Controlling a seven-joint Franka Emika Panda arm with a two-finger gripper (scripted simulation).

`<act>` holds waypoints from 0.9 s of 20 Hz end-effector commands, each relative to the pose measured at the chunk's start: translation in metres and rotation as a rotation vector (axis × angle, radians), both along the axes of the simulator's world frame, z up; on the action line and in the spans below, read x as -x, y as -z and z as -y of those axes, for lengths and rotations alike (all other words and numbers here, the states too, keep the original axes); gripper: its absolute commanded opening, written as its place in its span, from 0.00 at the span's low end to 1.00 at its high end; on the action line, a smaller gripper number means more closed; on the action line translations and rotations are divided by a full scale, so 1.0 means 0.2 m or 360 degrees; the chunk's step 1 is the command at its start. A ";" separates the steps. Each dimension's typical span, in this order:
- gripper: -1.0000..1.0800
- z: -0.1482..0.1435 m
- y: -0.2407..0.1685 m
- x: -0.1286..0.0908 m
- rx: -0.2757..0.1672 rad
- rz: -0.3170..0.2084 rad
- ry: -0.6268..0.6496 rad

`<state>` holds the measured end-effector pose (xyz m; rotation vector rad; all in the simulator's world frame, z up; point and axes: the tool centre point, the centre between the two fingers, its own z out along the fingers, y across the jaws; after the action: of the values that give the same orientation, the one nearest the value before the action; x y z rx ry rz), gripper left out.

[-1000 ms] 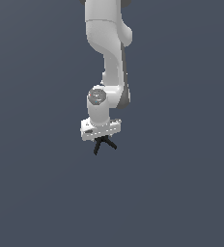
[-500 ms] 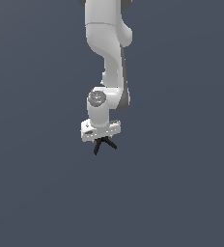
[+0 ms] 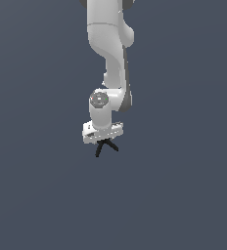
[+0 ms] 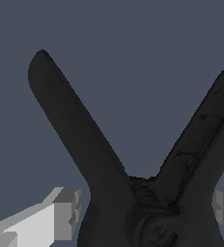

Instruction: Pick up the object and move it to a goal position.

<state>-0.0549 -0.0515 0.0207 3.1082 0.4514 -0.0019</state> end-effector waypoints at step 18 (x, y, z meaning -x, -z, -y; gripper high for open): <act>0.00 -0.60 -0.10 -0.43 -0.0001 0.0002 -0.0004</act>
<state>0.0214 0.0580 0.0384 3.1082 0.4565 -0.0023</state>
